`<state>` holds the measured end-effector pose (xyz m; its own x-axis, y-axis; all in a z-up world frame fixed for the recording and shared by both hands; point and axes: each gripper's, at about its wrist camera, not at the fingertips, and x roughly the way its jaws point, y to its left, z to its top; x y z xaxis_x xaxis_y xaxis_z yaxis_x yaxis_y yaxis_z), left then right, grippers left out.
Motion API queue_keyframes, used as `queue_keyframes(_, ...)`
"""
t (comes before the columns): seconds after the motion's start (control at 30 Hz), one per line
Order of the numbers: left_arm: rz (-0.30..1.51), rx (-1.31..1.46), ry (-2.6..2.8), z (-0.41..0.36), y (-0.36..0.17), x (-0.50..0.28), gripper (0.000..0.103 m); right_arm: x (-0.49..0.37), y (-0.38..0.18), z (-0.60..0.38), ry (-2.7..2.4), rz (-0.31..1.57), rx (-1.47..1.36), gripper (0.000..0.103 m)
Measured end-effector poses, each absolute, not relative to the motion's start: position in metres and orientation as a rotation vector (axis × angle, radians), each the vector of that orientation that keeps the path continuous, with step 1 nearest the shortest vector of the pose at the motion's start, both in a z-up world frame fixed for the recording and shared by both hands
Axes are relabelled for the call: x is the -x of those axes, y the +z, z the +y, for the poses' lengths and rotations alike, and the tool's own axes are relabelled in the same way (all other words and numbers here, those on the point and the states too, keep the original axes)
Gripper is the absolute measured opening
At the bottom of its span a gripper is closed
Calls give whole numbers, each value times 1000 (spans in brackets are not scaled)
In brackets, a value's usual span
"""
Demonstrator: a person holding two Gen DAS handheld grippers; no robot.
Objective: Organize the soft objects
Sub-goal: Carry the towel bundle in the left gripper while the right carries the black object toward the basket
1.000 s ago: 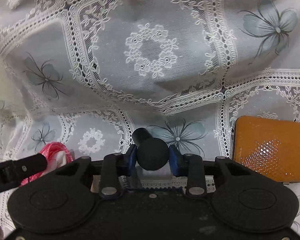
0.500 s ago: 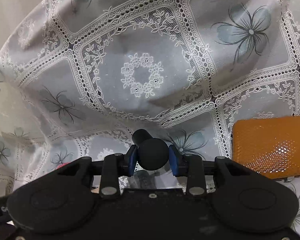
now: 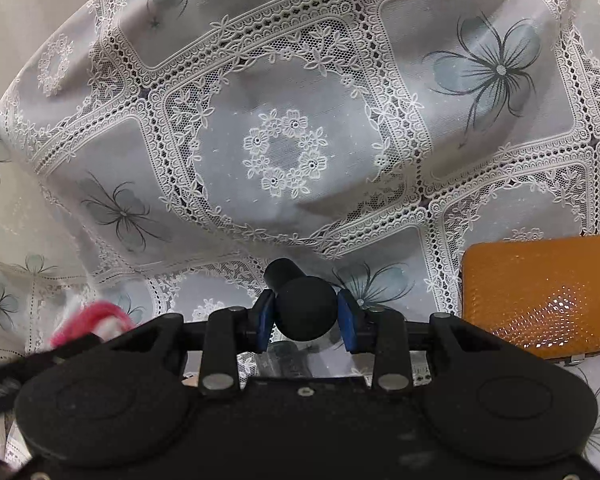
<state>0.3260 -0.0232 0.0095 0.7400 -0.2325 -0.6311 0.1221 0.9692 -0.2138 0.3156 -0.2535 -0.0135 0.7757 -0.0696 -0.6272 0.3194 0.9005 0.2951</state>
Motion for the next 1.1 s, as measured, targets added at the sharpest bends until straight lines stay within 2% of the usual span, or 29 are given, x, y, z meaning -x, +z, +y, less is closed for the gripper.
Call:
queue_keyframes(0.3, 667, 131, -218, -20, 49, -264, 65, -320, -16, -251, -220, 664, -402, 33)
queue_keyframes(1.1, 753, 141, -246, 14, 47, -142, 65, -347, -23, -240, -266, 770, -327, 33)
